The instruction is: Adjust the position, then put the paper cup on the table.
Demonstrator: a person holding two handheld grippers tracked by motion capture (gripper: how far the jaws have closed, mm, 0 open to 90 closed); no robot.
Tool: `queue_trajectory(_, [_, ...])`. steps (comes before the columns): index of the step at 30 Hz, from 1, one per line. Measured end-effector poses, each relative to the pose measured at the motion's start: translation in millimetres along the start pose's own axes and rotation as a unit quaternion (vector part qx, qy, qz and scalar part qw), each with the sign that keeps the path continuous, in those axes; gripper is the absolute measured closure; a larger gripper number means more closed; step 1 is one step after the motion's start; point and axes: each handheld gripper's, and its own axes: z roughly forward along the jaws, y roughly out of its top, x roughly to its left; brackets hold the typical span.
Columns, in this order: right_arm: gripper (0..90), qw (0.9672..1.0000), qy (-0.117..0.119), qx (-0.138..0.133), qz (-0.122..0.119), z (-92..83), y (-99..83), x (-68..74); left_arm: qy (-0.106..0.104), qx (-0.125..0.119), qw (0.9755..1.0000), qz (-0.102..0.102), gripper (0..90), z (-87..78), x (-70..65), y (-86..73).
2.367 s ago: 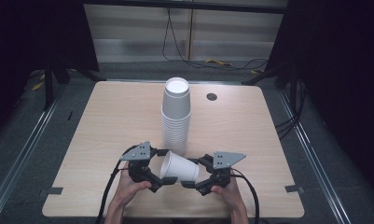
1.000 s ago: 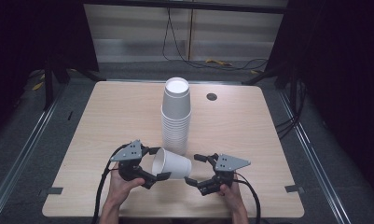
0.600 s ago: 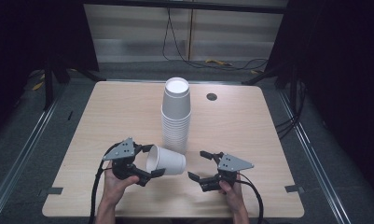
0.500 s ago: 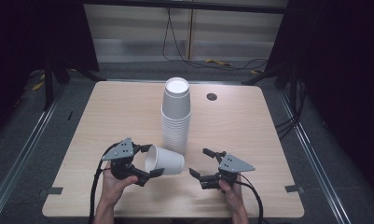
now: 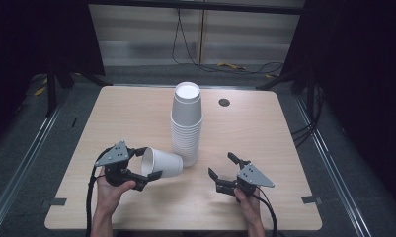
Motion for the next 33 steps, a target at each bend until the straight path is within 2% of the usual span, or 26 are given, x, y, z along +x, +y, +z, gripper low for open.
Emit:
queue_trajectory(1, [12.9, 1.0000, -0.001, -0.002, 0.004, -0.1, -0.2, -0.4, 0.002, 0.001, 1.0000, -0.002, 9.8, -1.0, 1.3, -0.1])
queue_trajectory(2, [13.1, 1.0000, -0.002, -0.002, 0.006, -0.8, -0.4, -0.9, 0.017, 0.004, 0.9999, -0.001, 9.8, -1.9, 1.4, 0.2])
queue_trajectory(3, [13.0, 1.0000, -0.005, -0.006, 0.005, -0.9, -0.6, -1.2, 0.009, 0.003, 0.9999, -0.002, 9.8, -2.7, 3.6, 0.0])
queue_trajectory(5, [13.0, 0.9999, -0.009, -0.010, 0.007, -1.9, -1.0, -1.6, 0.012, 0.011, 0.9999, -0.002, 9.8, -5.2, 7.2, 0.7])
queue_trajectory(8, [13.0, 0.9996, -0.015, -0.020, 0.013, -3.6, -1.8, -2.5, 0.030, 0.017, 0.9994, -0.004, 9.8, -9.9, 11.4, 3.1])
queue_trajectory(9, [13.0, 0.9995, -0.017, -0.021, 0.014, -3.9, -1.9, -2.5, 0.028, 0.015, 0.9995, -0.004, 9.8, -11.4, 13.6, 3.8])
queue_trajectory(10, [13.1, 0.9995, -0.016, -0.022, 0.013, -4.0, -2.0, -2.5, 0.038, 0.016, 0.9991, -0.004, 9.8, -13.1, 14.8, 4.7])
queue_trajectory(11, [13.0, 0.9995, -0.018, -0.022, 0.013, -4.1, -2.0, -2.3, 0.035, 0.012, 0.9993, -0.006, 9.8, -14.5, 17.2, 5.2])
queue_trajectory(12, [13.1, 0.9995, -0.019, -0.023, 0.012, -4.3, -2.1, -1.8, 0.040, 0.011, 0.9991, -0.009, 9.8, -15.6, 18.3, 5.9])
queue_trajectory(13, [13.1, 0.9995, -0.020, -0.023, 0.010, -4.4, -2.2, -1.2, 0.054, 0.015, 0.9984, -0.008, 9.8, -16.2, 19.0, 7.0])
queue_trajectory(14, [13.0, 0.9994, -0.022, -0.024, 0.009, -4.5, -2.3, -0.9, 0.048, 0.015, 0.9987, -0.009, 9.8, -16.3, 21.7, 7.2])
queue_trajectory(17, [13.0, 0.9993, -0.024, -0.027, 0.008, -5.0, -2.5, -0.6, 0.055, 0.027, 0.9980, -0.013, 9.8, -15.7, 26.6, 8.5])
queue_trajectory(23, [13.1, 0.9993, -0.022, -0.031, 0.008, -5.8, -2.8, -0.6, 0.070, 0.046, 0.9963, -0.014, 9.8, -15.1, 33.7, 15.1])
queue_trajectory(24, [13.2, 0.9992, -0.022, -0.033, 0.008, -6.2, -3.0, -0.7, 0.075, 0.042, 0.9961, -0.018, 9.8, -15.4, 34.9, 15.9])
queue_trajectory(30, [13.4, 0.9990, -0.021, -0.039, 0.009, -7.4, -3.6, -0.9, 0.102, 0.068, 0.9922, -0.021, 9.8, -15.5, 44.5, 24.0])
queue_trajectory(33, [13.3, 0.9990, -0.019, -0.039, 0.009, -7.5, -3.6, -0.8, 0.103, 0.082, 0.9911, -0.018, 9.7, -13.5, 50.3, 26.8])
